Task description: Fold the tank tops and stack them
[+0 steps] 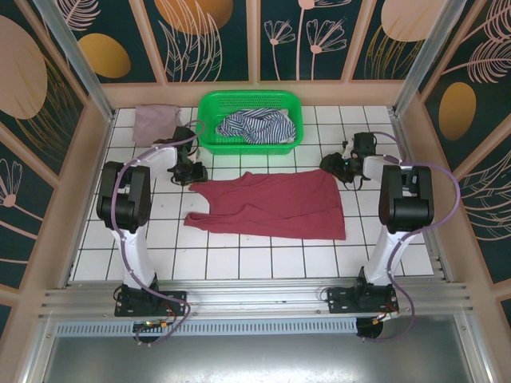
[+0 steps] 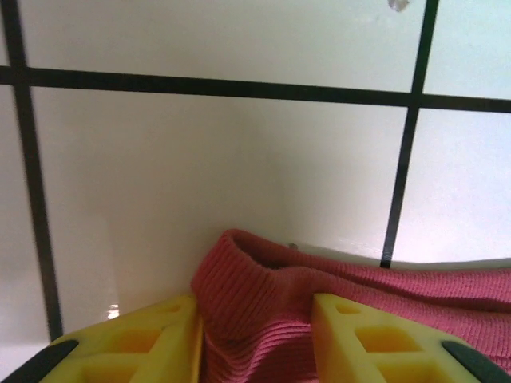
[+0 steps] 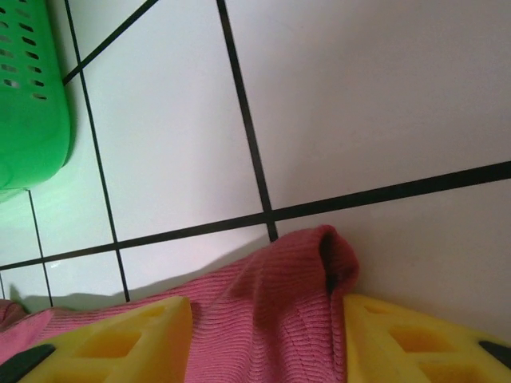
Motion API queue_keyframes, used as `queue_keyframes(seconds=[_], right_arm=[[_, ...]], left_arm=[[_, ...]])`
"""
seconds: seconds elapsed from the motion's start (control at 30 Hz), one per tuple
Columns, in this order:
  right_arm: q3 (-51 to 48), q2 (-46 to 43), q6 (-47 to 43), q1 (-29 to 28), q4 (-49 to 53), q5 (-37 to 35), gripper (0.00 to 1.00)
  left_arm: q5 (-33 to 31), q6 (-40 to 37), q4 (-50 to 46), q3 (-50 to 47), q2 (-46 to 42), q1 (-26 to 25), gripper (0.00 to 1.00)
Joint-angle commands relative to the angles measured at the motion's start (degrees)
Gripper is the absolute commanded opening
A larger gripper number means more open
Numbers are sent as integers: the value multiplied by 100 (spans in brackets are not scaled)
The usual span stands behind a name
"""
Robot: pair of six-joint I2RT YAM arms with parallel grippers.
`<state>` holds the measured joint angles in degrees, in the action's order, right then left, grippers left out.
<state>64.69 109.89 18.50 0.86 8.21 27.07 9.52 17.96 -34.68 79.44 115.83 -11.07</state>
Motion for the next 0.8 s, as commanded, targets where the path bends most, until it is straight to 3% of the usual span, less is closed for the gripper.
queue_keyframes(seconds=[0.0, 0.17, 0.27, 0.5, 0.77], right_arm=[[290, 242, -66, -11, -83, -23, 51], [603, 359, -243, -7, 116, -245, 50], [599, 463, -230, -25, 56, -98, 46], [620, 429, -381, 21, 93, -5, 22], [670, 309, -551, 121, 124, 144, 2]], left_arm=[[181, -197, 56, 166, 177, -9, 39], [182, -213, 194, 262, 241, -5, 33], [409, -176, 363, 17, 122, -9, 24], [8, -360, 234, 119, 26, 22, 11], [-99, -484, 148, 403, 23, 40, 1]])
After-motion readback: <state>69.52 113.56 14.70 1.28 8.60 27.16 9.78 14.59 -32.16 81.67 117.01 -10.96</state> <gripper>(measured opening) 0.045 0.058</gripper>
